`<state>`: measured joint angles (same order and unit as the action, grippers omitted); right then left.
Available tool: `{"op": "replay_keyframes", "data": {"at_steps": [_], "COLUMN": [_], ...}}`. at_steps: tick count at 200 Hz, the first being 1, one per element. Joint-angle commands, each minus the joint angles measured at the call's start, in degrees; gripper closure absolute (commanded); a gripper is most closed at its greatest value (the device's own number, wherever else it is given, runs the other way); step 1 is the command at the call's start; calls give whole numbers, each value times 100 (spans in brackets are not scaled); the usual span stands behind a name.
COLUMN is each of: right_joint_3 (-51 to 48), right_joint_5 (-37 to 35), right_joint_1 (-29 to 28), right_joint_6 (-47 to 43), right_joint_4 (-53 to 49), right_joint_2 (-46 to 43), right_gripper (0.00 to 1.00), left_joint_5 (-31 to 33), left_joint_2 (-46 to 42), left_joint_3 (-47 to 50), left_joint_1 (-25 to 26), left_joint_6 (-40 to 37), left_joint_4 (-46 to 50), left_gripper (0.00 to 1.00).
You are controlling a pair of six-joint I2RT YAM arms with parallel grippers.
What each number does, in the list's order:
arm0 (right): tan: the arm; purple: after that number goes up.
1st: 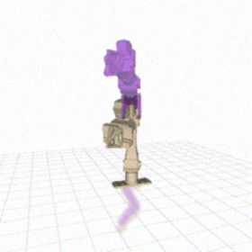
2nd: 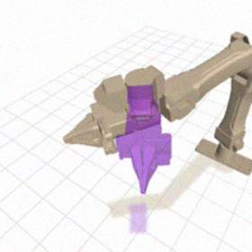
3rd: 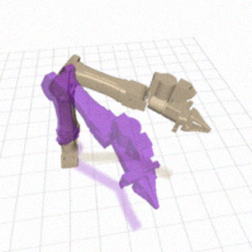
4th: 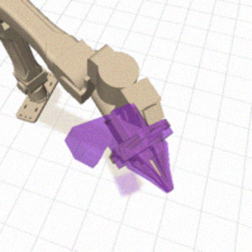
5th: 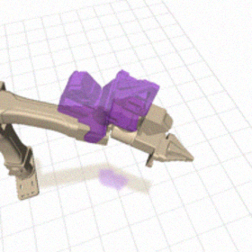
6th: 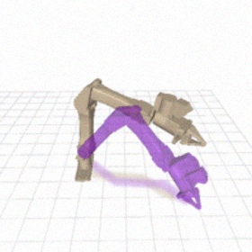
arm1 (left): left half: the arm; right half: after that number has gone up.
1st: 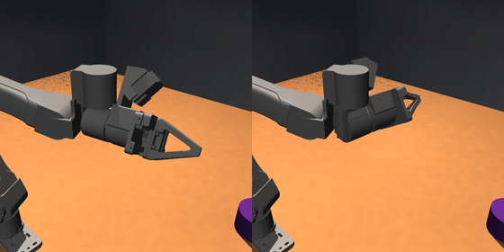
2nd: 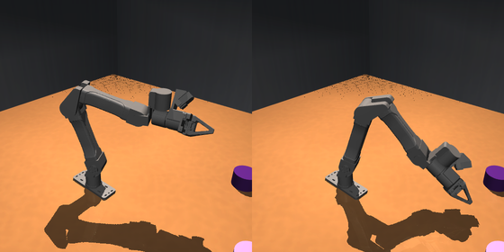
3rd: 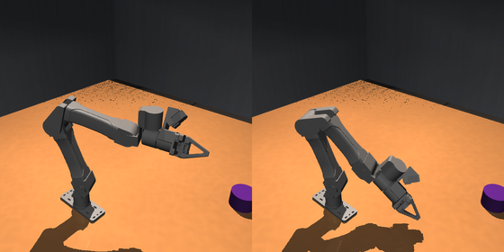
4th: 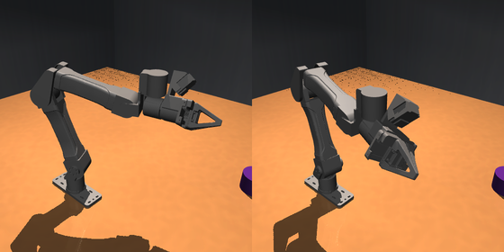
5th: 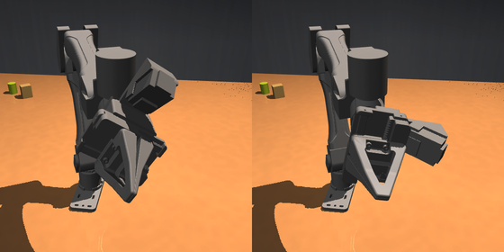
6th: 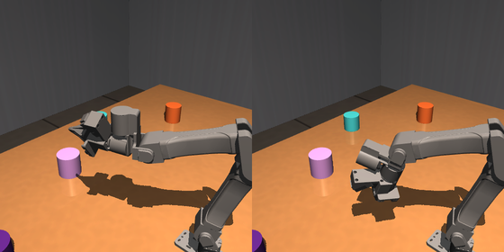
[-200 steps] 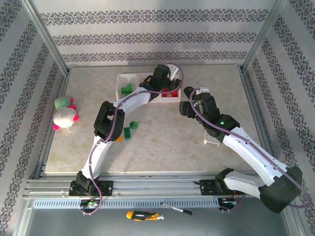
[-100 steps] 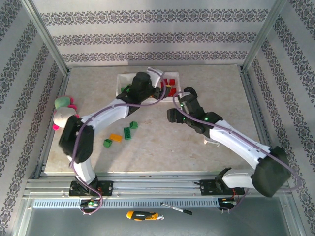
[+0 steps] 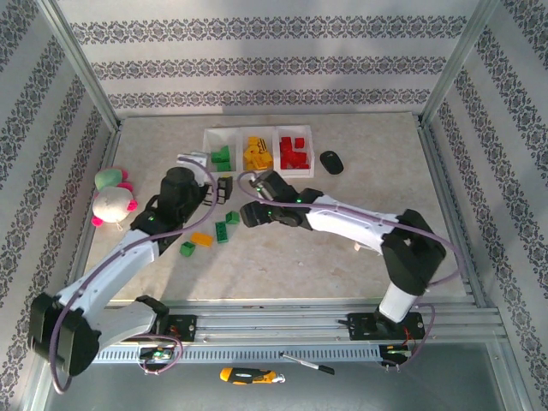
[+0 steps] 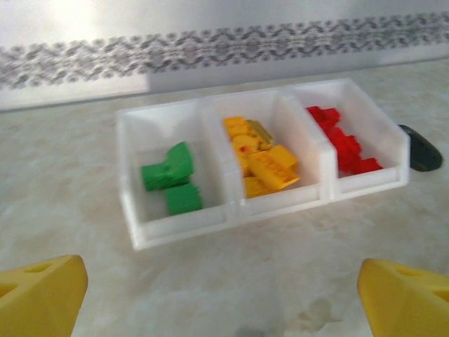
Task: Sort the legos into containers by color
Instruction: Pick up the lego from the center of the table.
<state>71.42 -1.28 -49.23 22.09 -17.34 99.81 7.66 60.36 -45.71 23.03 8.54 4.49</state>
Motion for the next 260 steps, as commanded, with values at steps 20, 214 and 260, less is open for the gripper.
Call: {"op": "replay_keyframes", "data": {"at_steps": [20,214,260], "right_joint_3": [1039,3136,3294], "right_joint_5": [458,576,633], "right_joint_1": [-166,195,195], "right_joint_6": [36,1165,1025], "right_joint_4": [-223,-1634,-1851], "right_joint_2": [1036,3167,3360], "right_gripper": [22,46,54], "left_joint_5": [387,192,157], "left_joint_2": [-799,-960,-955], "left_joint_3": [203,234,243], "left_joint_1": [-340,-444,-448], "left_joint_6": [403,289,323], "left_joint_4": [1271,1348,1300], "left_gripper": [1,1,1]}}
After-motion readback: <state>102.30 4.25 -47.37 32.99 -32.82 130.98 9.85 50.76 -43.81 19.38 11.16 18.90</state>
